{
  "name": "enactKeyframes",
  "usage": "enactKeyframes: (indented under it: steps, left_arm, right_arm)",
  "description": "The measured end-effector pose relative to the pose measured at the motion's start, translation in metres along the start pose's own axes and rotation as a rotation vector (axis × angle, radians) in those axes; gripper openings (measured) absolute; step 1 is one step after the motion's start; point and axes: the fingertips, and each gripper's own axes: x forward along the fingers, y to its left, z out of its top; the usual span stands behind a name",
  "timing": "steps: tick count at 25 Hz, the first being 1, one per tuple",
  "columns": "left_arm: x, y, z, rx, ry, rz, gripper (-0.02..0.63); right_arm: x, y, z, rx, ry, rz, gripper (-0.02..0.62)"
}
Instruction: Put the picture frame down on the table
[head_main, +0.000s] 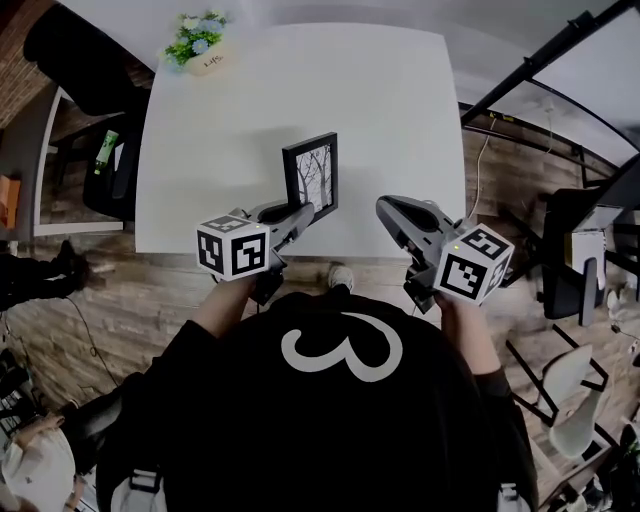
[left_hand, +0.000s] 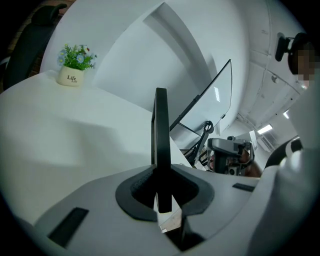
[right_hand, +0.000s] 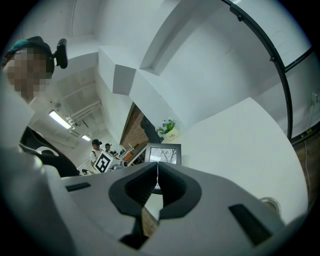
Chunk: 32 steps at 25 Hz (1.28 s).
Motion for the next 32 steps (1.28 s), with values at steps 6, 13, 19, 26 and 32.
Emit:
enactKeyframes:
  steps: [6, 13, 19, 26, 32]
  left_arm:
    - [0.001, 0.006, -0.005, -0.022, 0.018, 0.001, 0.058]
    - [0.008, 0.009, -0.008, -0.036, 0.043, -0.011, 0.058]
    - [0.013, 0.016, -0.009, -0.063, 0.062, -0.023, 0.058]
    - [0.013, 0.024, -0.005, -0.116, 0.044, -0.023, 0.06]
    - [0.015, 0.034, -0.002, -0.133, 0.041, 0.008, 0.078]
  right_arm:
    - [0.003, 0.004, -0.001, -0.001, 0.006, 0.018, 0.023]
    - [0.006, 0.002, -0.003, 0.002, 0.019, 0.026, 0.023]
    - [0.013, 0.004, -0.003, -0.001, 0.031, 0.047, 0.023]
    - [0.018, 0.001, -0.004, 0.008, 0.044, 0.053, 0.023]
    - [0.022, -0.005, -0.005, 0.017, 0.054, 0.059, 0.023]
